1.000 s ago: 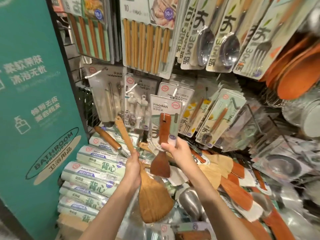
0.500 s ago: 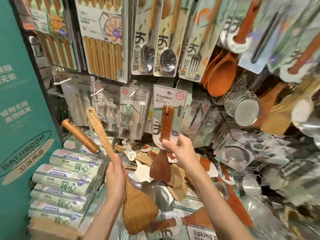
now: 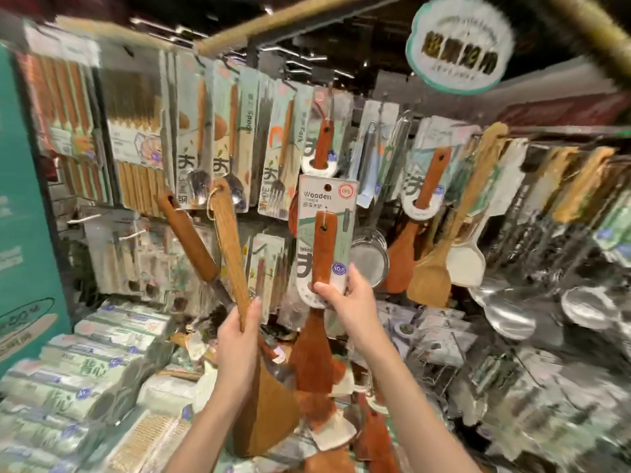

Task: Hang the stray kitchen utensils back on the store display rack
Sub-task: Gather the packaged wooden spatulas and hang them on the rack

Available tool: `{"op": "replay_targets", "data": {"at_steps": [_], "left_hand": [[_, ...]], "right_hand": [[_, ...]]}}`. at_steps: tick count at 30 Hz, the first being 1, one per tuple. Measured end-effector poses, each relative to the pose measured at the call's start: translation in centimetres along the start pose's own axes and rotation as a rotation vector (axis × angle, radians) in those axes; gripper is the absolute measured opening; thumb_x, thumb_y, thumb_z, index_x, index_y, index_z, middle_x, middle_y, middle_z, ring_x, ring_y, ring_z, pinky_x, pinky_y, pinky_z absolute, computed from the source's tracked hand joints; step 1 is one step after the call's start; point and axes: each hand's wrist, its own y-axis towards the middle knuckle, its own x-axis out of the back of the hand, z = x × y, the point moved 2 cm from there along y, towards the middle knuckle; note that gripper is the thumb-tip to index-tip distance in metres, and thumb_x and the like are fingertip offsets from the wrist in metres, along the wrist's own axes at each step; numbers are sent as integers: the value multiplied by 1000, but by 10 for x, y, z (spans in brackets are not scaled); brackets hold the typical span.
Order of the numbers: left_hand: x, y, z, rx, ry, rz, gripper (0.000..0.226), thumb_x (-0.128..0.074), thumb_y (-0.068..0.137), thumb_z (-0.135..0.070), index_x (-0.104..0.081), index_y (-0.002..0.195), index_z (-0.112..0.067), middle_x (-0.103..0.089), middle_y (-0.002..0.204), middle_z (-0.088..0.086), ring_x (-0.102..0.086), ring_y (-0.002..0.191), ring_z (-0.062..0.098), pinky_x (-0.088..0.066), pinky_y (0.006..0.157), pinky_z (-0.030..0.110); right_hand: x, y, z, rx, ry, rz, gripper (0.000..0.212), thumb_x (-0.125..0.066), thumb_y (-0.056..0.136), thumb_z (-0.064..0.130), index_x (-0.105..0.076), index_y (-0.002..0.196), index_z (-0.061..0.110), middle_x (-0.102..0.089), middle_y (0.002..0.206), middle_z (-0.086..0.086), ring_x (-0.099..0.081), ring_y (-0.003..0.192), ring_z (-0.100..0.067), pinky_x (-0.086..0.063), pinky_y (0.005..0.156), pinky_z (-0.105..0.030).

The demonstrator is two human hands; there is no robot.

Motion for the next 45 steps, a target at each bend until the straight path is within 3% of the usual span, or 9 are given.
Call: {"op": "replay_targets", "data": {"at_steps": [3,9,12,15,20,25,35,39,45], "left_hand": [[-28,0,-32,-53,-19,49,28,-47,94,-37,-56,70,-26,-51,56,-12,-46,59,5,-38,58,20],[-84,-1,-71,-172,-65,187,28,-49,95,-33,-64,76,-18,-51,43,-16,-45,44,-4,-33,46,12],[-106,-3,-80,-192,-96,266,27,-49,94,-35,-63,78,-19,-51,43,-17,-44,42,-5,-32,43,9],[-126,-6,-91,-210,-117,317,26,-50,94,-31,-63,76,-18,-55,46,-18,-47,45,-5,-35,45,9],[-150,-16,-107,-239,-79,339,31,-51,92,-34,-63,67,-19,-49,41,-13,-44,42,-4,-34,47,11],[-167,-13,-114,-217,-50,383,36,-47,92,-41,-59,62,-23,-52,52,-12,-47,51,-4,-36,60,26],[-186,-4,-113,-183,2,413,41,-42,84,-56,-41,61,-23,-38,46,-12,-35,45,2,-28,53,25],[-190,-1,-118,-177,34,443,50,-27,91,-58,-36,52,-28,-32,45,-10,-31,43,5,-22,51,27],[-190,-4,-107,-122,32,472,47,-21,93,-56,-47,64,-29,-49,67,-7,-47,62,9,-37,66,31]], "right_hand": [[29,0,19,75,38,-56,47,-68,84,14,-50,126,24,-59,128,-6,-56,118,-23,-45,100,-49],[82,-5,40,191,57,-185,45,-65,84,5,-51,111,39,-67,108,3,-65,98,-10,-52,83,-34],[107,-9,47,186,61,-288,62,-65,83,6,-39,115,53,-58,126,10,-58,113,-7,-49,96,-36],[133,-7,53,180,67,-345,71,-64,84,3,-27,125,47,-44,136,18,-45,127,-7,-39,108,-43],[165,13,58,157,54,-325,75,-65,83,1,-29,143,26,-46,142,-8,-46,129,-27,-40,105,-52],[181,36,61,158,26,-256,68,-65,84,3,-32,141,22,-54,135,-5,-55,119,-20,-45,101,-48],[188,77,48,122,14,-208,70,-64,85,2,-31,144,19,-57,130,-5,-58,114,-20,-47,99,-46],[189,105,48,36,29,-238,70,-63,86,3,-31,146,19,-58,128,-6,-61,108,-23,-55,84,-35],[192,129,43,-38,-58,-273,77,-60,88,2,-17,150,16,-44,144,-10,-48,126,-26,-40,106,-44]]}}
